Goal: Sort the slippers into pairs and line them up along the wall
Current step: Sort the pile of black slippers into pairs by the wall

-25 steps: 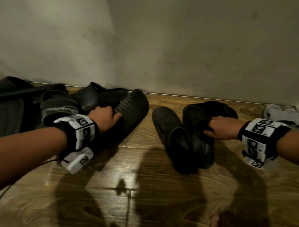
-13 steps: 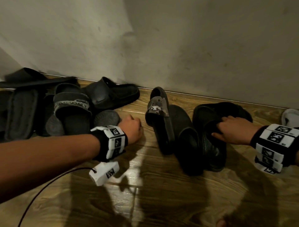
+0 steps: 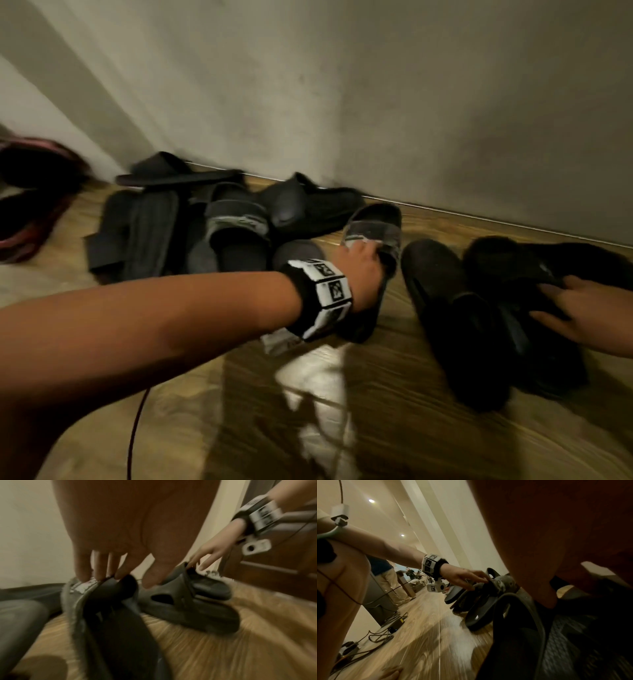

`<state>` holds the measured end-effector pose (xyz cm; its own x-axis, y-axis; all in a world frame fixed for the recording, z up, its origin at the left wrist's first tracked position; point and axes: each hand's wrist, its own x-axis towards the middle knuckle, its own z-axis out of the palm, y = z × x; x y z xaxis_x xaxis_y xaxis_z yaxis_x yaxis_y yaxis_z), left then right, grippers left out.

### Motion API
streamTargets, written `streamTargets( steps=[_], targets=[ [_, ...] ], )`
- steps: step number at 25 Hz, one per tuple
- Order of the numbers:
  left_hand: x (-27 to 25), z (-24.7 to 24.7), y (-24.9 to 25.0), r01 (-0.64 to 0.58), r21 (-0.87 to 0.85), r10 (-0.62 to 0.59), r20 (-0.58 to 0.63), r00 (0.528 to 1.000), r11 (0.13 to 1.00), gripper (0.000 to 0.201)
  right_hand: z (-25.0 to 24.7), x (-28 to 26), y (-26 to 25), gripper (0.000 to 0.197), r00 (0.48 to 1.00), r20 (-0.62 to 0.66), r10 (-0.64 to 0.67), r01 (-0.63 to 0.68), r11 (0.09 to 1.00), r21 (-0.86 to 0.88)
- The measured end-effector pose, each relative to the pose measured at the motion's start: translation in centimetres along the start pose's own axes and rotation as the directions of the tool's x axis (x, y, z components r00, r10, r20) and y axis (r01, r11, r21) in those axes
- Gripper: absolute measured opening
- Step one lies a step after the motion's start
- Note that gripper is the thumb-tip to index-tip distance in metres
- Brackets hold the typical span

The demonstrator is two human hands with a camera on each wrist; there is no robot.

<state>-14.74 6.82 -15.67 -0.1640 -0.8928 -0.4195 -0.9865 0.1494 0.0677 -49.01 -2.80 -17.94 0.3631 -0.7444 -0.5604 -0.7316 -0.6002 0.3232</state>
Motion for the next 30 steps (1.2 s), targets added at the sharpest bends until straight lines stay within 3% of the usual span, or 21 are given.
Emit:
streamTargets(
  steps=[3,6,8,10,11,13,15,18,22,25,27,30],
  targets=[
    [-2.1,-1.1,-1.8,-0.020,-0.031,0.021,0.043,0.999,0.999,0.045,-2.8,2.4,0.1,0.101,0.978,-0.098,-0.186,0.181,0.982,-0.058],
    [-3.3,-3.8,-7.2,0.149,-0.070,-0.154,-0.077,0.985,0.986,0.044,-10.8,2.9,-5.6,0.081,0.937,-0.287,-0.197,0.214,0.977,0.027],
    [-3.7,-4.7,-11.9,0.262,-0.004,-0.260,-0.118,0.958,0.965,0.069,-14.4,2.4,-10.5,0.061,0.894,-0.342,-0.291,0.337,0.938,0.081],
    [-4.4,-4.6,-16.3,0.347,0.125,-0.351,0.005,0.937,0.929,0.098,-16.1,2.6,-14.3,0.045,0.884,-0.245,-0.398,0.435,0.892,0.121],
    [-4.5,-4.4,-17.9,0.361,0.169,-0.377,0.071,0.923,0.917,0.103,-16.2,2.8,-15.3,0.042,0.891,-0.177,-0.418,0.441,0.889,0.123],
    [-4.6,-4.3,-19.7,0.360,0.227,-0.391,0.112,0.913,0.905,0.091,-15.8,3.4,-16.0,0.040,0.904,-0.114,-0.412,0.425,0.896,0.132],
    [-4.7,-5.6,-20.3,0.317,0.271,-0.346,0.067,0.936,0.909,0.085,-15.2,3.7,-16.1,0.038,0.894,-0.127,-0.430,0.445,0.883,0.146],
    [-4.8,-9.6,-18.9,0.236,0.198,-0.212,-0.134,0.968,0.951,0.089,-15.6,3.3,-14.7,0.037,0.887,-0.218,-0.407,0.450,0.868,0.211],
    [-2.8,-13.6,-12.3,-0.027,0.038,0.039,-0.391,0.920,0.999,0.100,-16.9,1.8,-8.5,0.036,0.909,-0.392,-0.145,0.340,0.802,0.491],
    [-0.3,-13.5,-5.1,-0.179,-0.165,0.107,-0.371,0.922,0.970,0.108,-16.8,-1.4,-5.4,0.063,0.875,-0.473,-0.105,0.405,0.694,0.595],
    [1.2,-12.1,-1.3,-0.233,-0.282,0.134,-0.328,0.935,0.931,0.108,-15.9,-2.4,-5.7,0.078,0.860,-0.499,-0.106,0.397,0.754,0.523],
    [3.5,-9.8,3.0,-0.272,-0.365,0.157,-0.316,0.936,0.890,0.096,-13.2,-1.8,-5.8,0.077,0.853,-0.517,-0.065,0.295,0.878,0.376]
  ],
)
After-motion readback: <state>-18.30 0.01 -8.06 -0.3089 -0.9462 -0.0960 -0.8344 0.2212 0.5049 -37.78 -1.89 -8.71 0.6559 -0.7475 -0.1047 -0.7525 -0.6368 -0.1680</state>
